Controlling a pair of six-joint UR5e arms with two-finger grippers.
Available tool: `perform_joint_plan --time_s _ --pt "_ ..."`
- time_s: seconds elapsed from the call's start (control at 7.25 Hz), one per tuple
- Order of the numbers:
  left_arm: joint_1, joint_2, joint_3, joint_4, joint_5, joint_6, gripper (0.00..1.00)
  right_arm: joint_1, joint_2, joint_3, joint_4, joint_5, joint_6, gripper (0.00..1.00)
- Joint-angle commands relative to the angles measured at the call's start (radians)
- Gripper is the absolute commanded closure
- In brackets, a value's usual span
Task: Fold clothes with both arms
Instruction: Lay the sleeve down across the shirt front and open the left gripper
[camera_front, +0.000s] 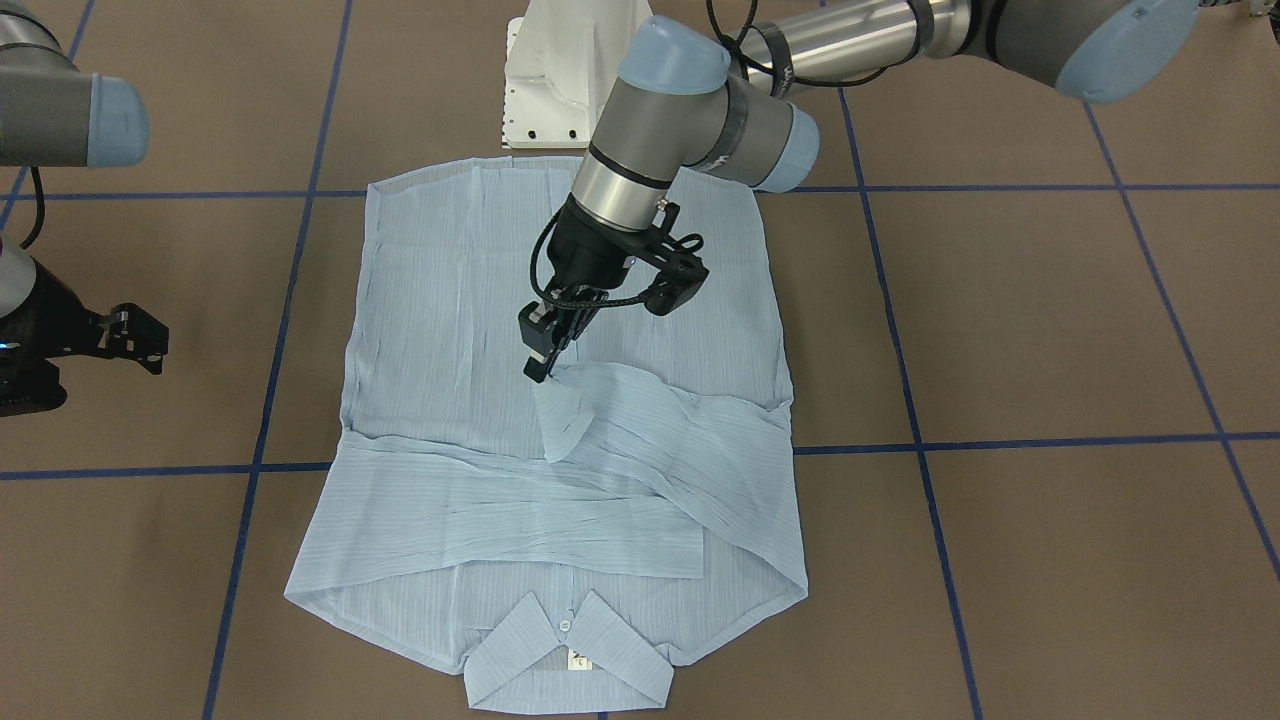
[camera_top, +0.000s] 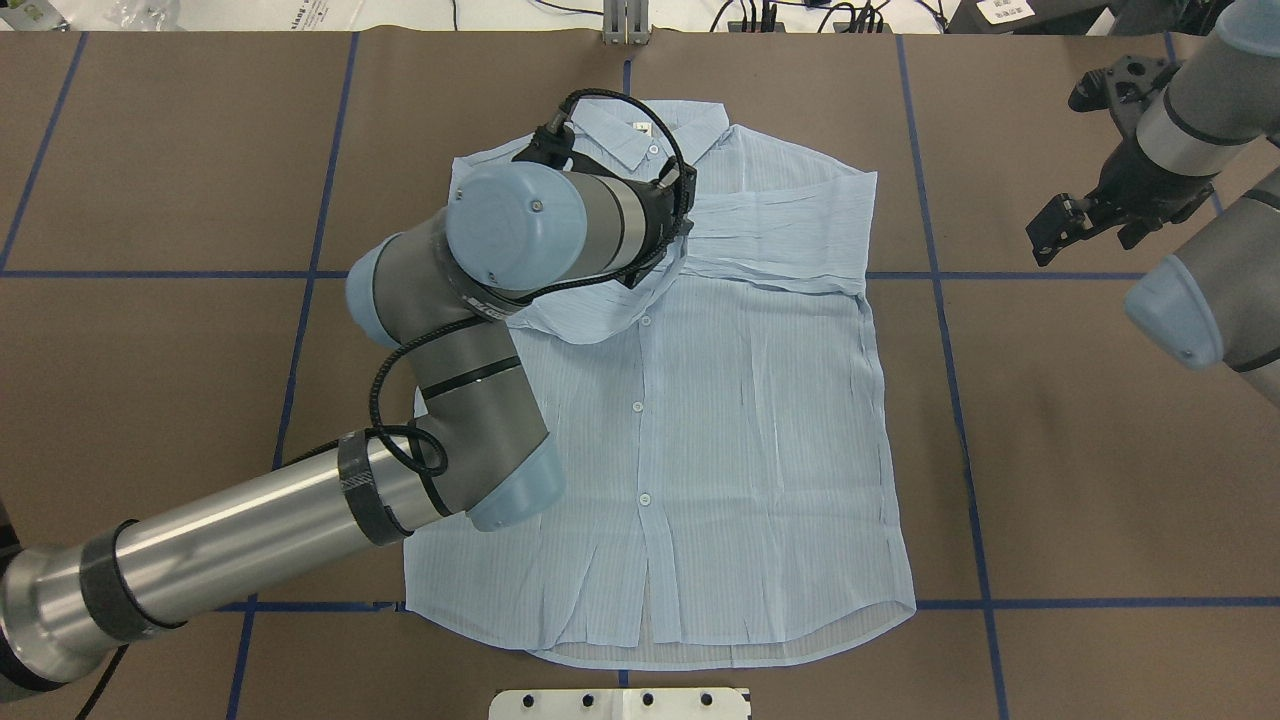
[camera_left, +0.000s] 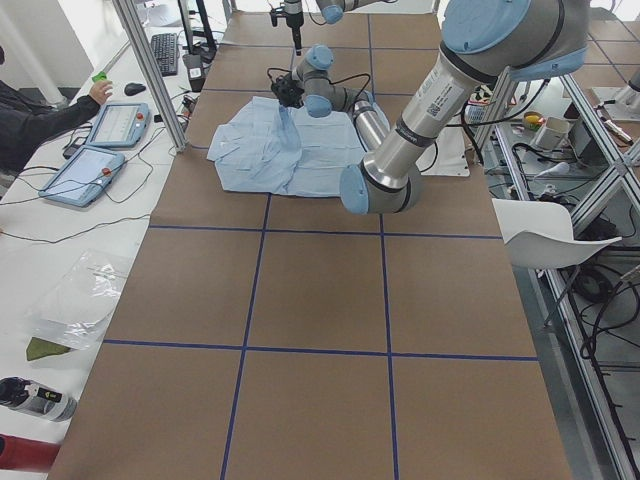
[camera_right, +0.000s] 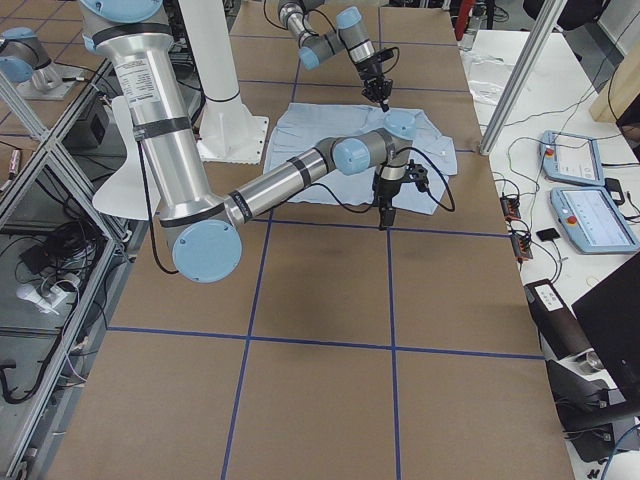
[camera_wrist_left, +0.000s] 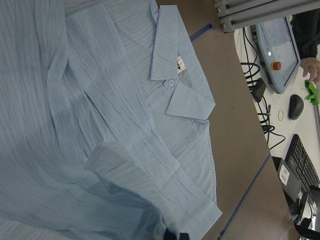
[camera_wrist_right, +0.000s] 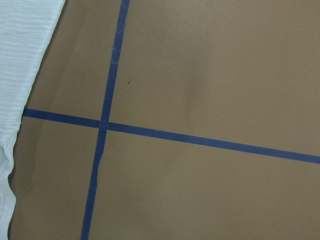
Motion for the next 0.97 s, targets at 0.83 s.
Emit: perform_joint_plan --time_s 0.83 --pt "0.13 -0.146 0.21 -0.013 0.092 0.343 0.89 0.0 -0.001 -0.018 0.0 0.0 0.0 0.0"
